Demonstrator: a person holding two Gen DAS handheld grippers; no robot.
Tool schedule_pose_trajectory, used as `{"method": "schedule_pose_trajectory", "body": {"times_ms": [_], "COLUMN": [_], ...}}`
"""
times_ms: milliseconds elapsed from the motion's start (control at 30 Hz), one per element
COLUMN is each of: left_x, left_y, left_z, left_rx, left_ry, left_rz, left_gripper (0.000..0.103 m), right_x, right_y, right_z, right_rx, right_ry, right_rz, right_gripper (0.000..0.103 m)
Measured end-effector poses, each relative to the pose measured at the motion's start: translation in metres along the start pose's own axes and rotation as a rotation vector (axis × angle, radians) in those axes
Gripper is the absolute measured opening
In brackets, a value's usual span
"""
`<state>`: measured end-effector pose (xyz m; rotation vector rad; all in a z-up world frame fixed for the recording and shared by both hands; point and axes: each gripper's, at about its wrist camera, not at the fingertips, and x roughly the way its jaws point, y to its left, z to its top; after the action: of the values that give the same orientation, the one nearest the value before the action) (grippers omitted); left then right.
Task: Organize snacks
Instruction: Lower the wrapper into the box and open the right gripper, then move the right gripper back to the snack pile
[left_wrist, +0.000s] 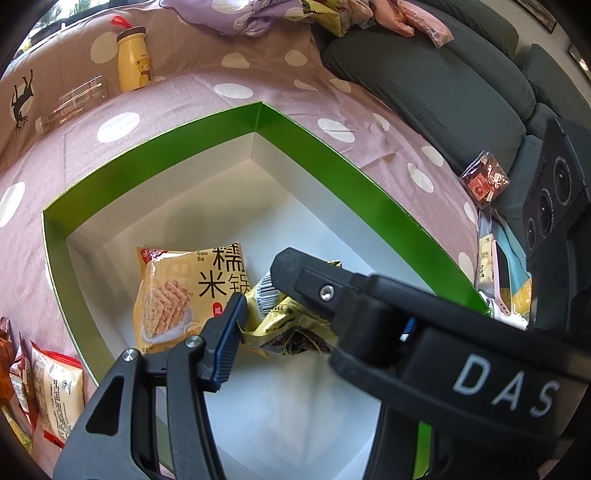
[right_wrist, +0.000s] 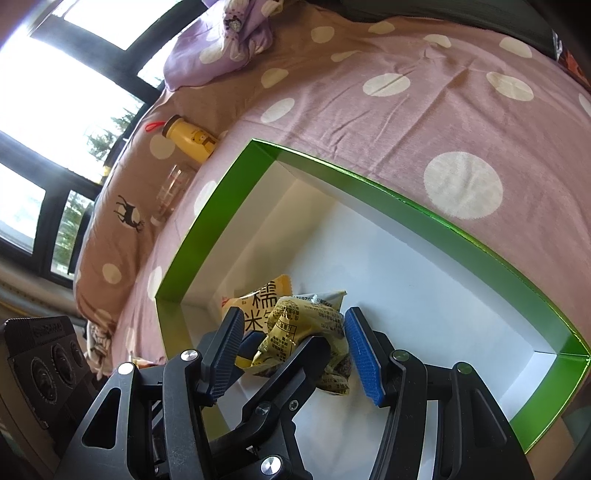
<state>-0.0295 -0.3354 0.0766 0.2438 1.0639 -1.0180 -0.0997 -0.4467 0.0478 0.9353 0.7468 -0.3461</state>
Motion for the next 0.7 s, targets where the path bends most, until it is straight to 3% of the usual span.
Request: {"method": "schedule_pose_trajectory", "body": {"times_ms": [133, 433, 500, 700], "left_x": [0.003, -0.016, -0.027, -0.069], "left_y": [0.002, 0.002, 0.004, 0.024], "left_z": [0.000, -0.004, -0.006, -0.023], "left_rx": [-0.017, -0.014, -0.020, -0.074], "left_ry": [0.026, -0.032, -0.057, -0.177], "left_rz": [0.008, 0.030, 0.074, 0.091], "left_gripper": [0.059, 0.064, 0.077, 0.080], "right_x": [-0.001, -0.007, -0.010, -0.022], "right_y": [0.000, 0.006, 0.007, 0.023], "right_z": [-0.001, -0.002, -0.003, -0.008], "right_rx": [0.000, -0.013, -0.016, -0.058], "right_ry": [-0.001, -0.025, -0.034, -0.084], "right_rz": [-0.015, -0.024, -0.022, -0.015], "right_gripper": [0.060, 0.060, 0.060, 0.070]}}
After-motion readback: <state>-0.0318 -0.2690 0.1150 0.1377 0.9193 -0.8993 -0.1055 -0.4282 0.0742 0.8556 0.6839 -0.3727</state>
